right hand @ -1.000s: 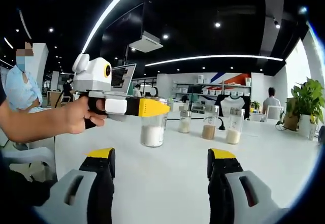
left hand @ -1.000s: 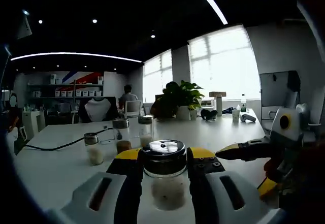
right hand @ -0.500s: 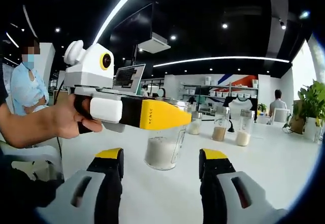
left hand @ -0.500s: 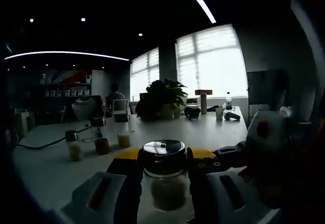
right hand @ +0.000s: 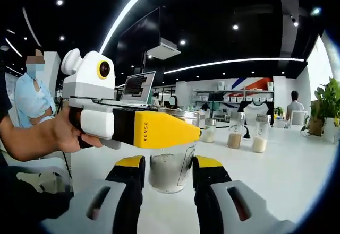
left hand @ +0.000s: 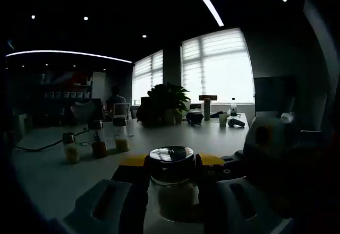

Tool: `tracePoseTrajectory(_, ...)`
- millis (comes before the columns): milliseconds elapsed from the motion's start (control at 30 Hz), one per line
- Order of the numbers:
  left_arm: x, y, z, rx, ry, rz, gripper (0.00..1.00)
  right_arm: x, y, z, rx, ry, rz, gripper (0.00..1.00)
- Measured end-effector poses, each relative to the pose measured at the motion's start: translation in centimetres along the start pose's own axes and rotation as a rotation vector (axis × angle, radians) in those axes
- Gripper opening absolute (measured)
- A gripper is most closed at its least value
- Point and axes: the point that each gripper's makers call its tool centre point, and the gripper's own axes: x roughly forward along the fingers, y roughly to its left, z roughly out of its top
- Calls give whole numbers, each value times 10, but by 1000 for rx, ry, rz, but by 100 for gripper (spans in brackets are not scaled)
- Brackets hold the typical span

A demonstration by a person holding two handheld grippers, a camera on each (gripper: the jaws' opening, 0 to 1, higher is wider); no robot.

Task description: Rotate the seasoning bottle until the label or dispensing opening points toward the visible target arrow and the bottle remains upright within the marked orientation range

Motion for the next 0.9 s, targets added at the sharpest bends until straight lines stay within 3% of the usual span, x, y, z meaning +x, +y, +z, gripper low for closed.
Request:
tracePoseTrajectory(167, -1, -1, -1, 5, -2, 6, 36, -1, 0, -1, 13, 6, -5, 31)
tracePoseTrajectory(467, -4, -5, -6, 30, -15, -44, 37, -2, 0, -3, 24, 21, -25, 30)
tracePoseTrajectory(633, -6, -5, -6, 64, -4, -53, 37, -2, 2, -1, 48, 8, -1, 29)
tracePoseTrajectory(900, -10, -7, -2, -3, -32, -95, 37, -8, 5, 7, 28, -17, 51, 29)
